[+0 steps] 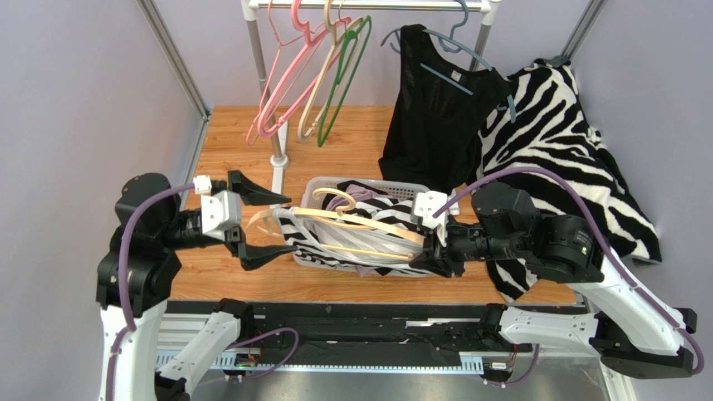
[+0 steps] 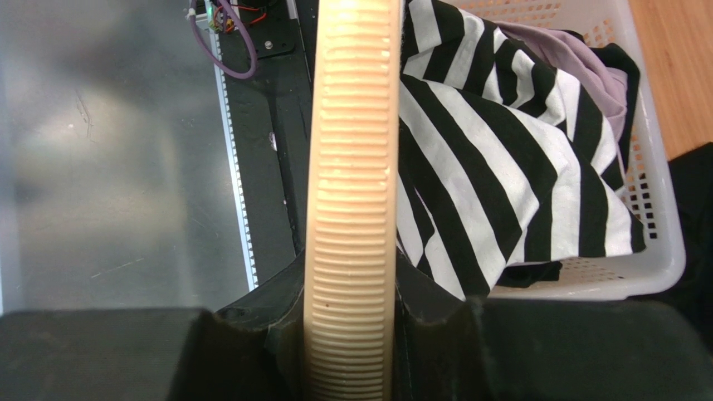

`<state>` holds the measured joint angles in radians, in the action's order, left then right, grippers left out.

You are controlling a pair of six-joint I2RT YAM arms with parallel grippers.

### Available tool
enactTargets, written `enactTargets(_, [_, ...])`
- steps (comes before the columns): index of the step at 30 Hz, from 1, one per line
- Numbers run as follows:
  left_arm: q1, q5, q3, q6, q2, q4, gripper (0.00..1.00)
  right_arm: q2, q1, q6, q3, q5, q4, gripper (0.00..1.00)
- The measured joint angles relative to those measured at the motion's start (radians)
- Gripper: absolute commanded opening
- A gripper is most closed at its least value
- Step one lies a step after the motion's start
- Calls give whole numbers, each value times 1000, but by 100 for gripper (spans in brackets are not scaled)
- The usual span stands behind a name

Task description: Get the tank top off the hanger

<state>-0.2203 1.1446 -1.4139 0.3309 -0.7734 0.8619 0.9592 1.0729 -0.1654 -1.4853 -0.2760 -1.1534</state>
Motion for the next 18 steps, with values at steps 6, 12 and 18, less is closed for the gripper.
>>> enactTargets(6, [0, -154, -19, 47, 109, 55, 90, -64, 0, -5, -18, 41, -21, 0])
enactTargets(12, [0, -297, 92, 10, 219, -57, 86, -109, 0, -4, -17, 47, -21, 0])
enactTargets(18, [0, -328, 69, 3, 134, -69, 83, -99, 0, -4, -8, 45, -21, 0])
